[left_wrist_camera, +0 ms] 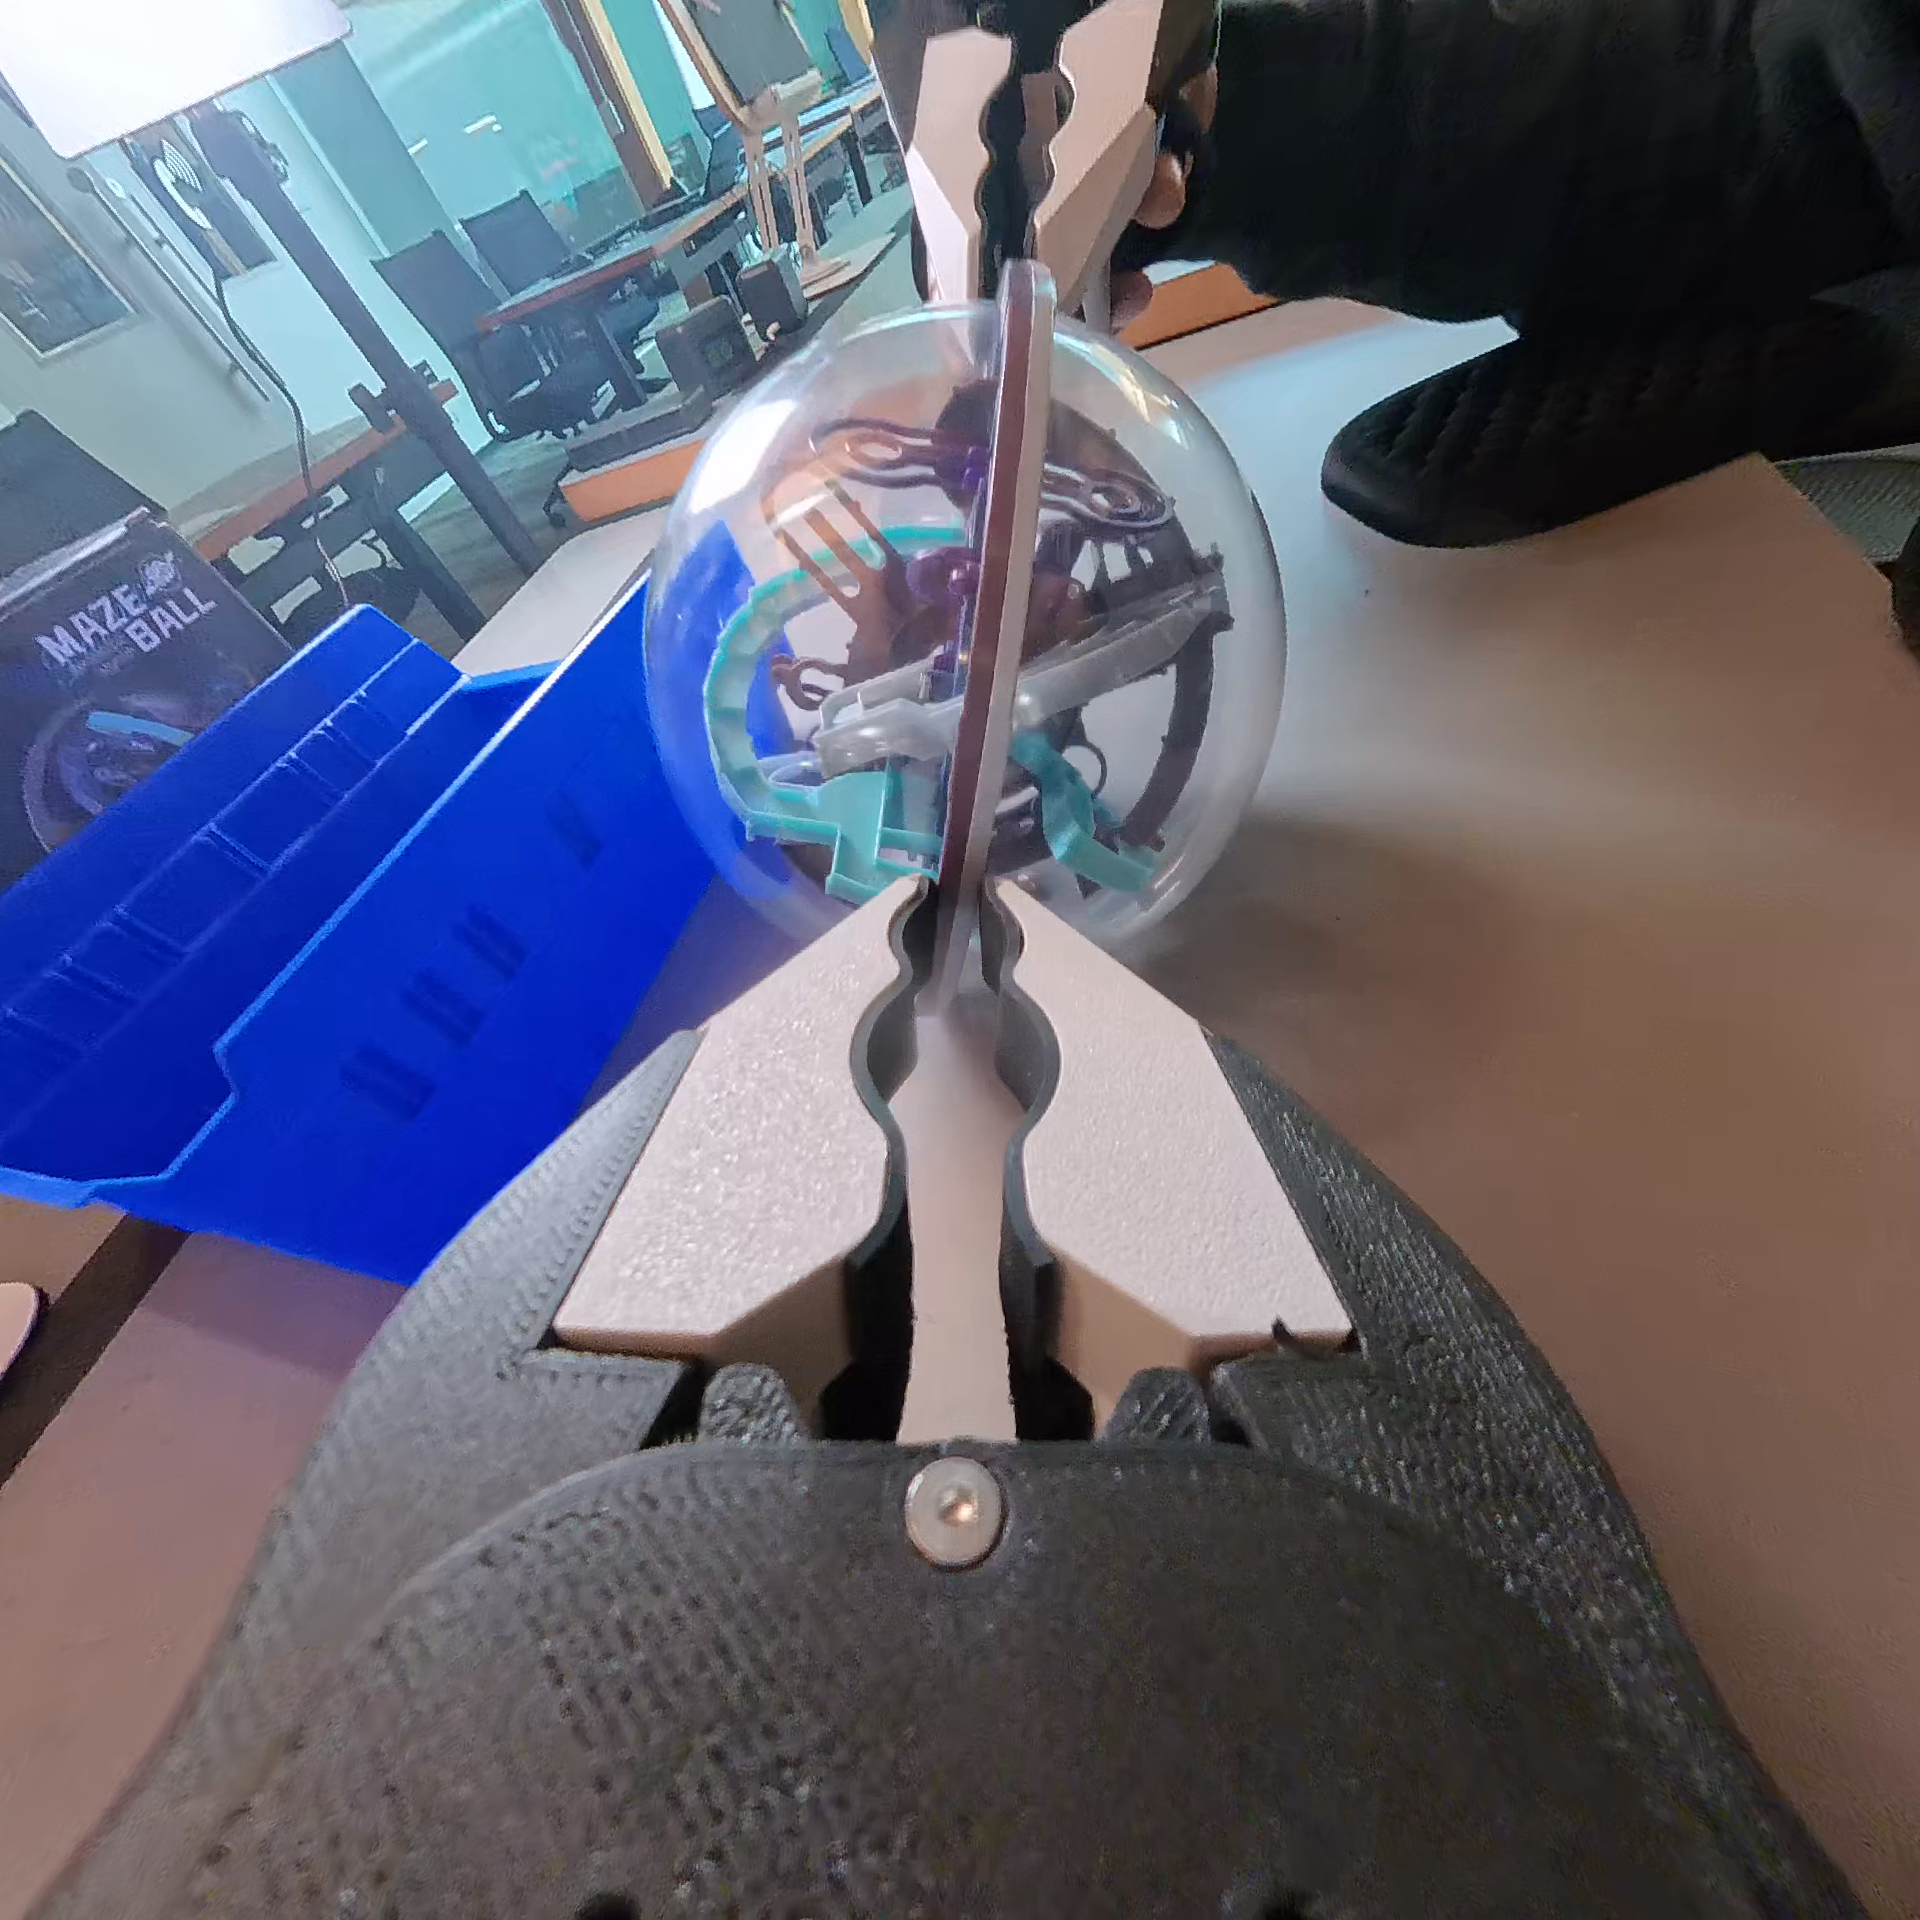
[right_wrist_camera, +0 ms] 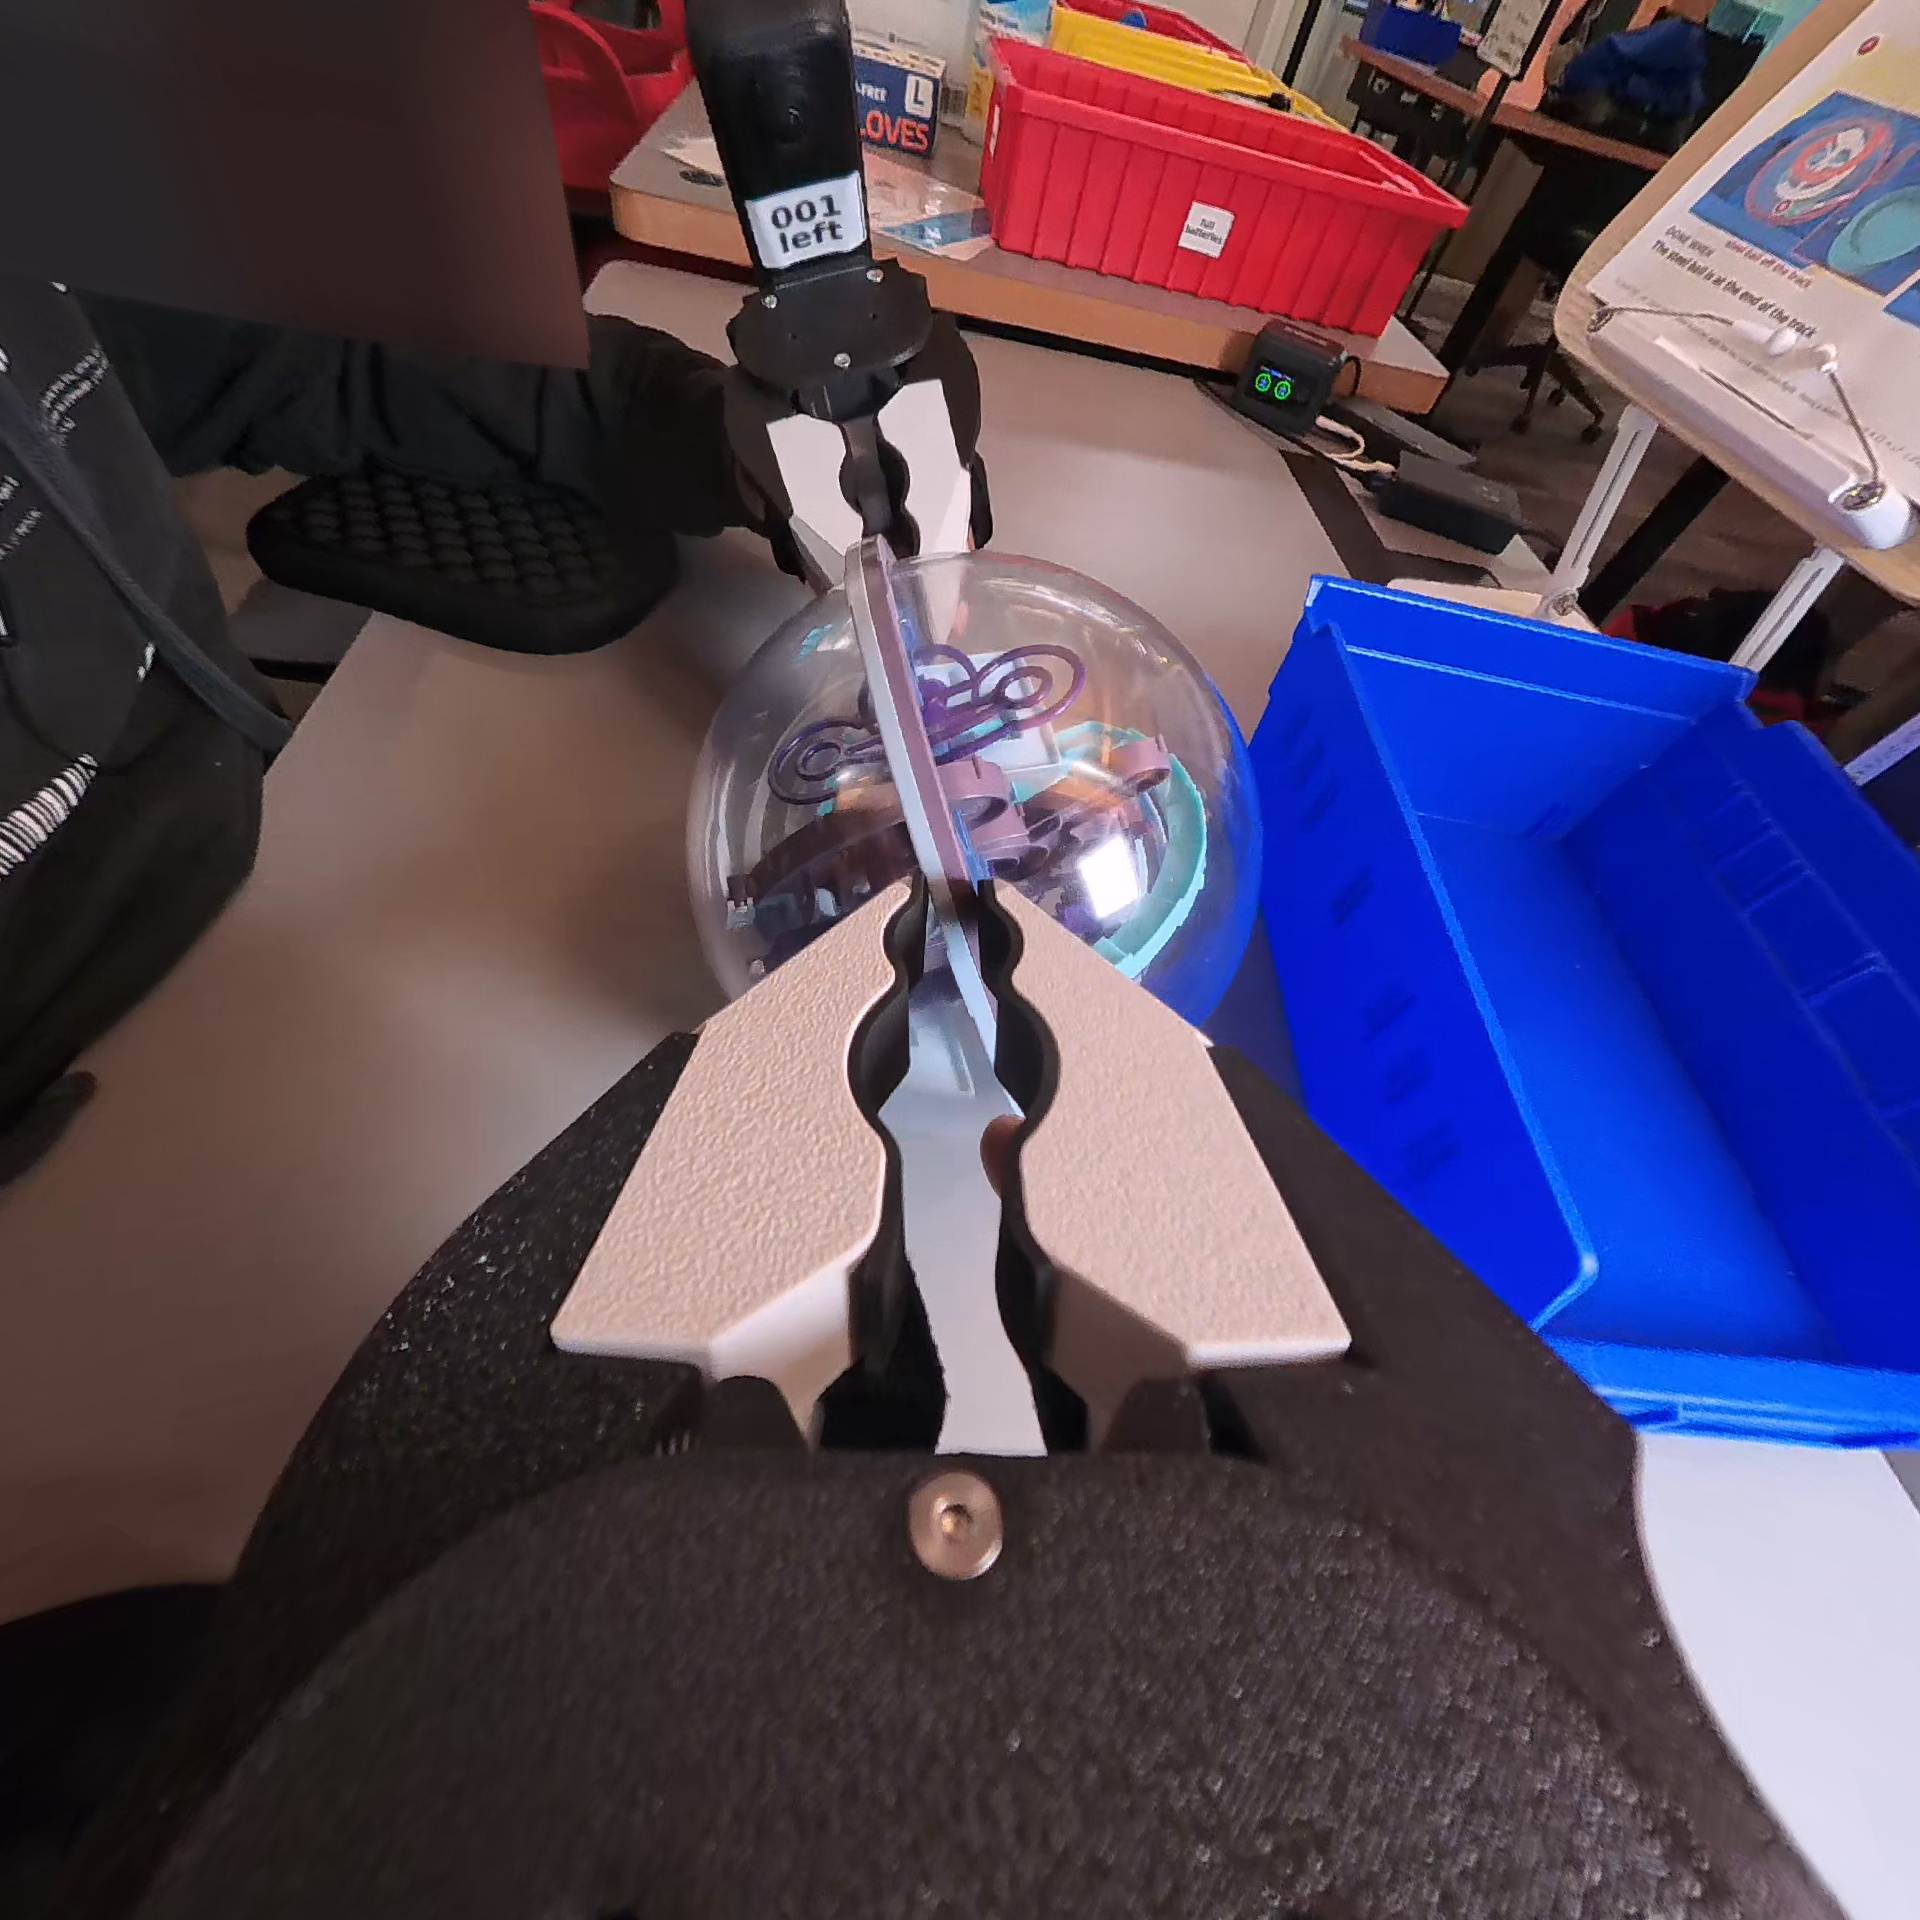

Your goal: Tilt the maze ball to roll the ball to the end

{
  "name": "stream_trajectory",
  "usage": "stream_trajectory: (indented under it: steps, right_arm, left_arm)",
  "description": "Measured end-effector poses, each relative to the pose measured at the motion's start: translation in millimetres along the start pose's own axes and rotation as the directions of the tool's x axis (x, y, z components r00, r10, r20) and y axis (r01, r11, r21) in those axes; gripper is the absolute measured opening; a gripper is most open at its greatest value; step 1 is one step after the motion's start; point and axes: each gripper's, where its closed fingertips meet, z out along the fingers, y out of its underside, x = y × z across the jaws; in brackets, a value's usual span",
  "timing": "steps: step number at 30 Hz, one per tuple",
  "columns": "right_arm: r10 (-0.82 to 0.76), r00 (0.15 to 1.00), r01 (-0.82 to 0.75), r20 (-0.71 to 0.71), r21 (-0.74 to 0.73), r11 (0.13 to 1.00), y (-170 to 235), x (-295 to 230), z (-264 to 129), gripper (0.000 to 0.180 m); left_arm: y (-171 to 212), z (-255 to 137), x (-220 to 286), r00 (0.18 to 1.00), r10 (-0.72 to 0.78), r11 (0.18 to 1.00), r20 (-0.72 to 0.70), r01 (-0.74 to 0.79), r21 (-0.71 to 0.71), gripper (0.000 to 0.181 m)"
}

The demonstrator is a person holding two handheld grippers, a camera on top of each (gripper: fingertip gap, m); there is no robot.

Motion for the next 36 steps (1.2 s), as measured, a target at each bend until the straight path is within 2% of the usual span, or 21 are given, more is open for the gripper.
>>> stream_trajectory:
  steps: [36]
  right_arm:
    - [0.029, 0.999, -0.029, -0.043, -0.001, 1.000, 19.1, 5.4, -1.9, 0.008]
  left_arm:
    - [-20.6, -4.4, 3.6, 1.000, 0.024, 0.996, 0.013, -0.025, 0.080, 0.007]
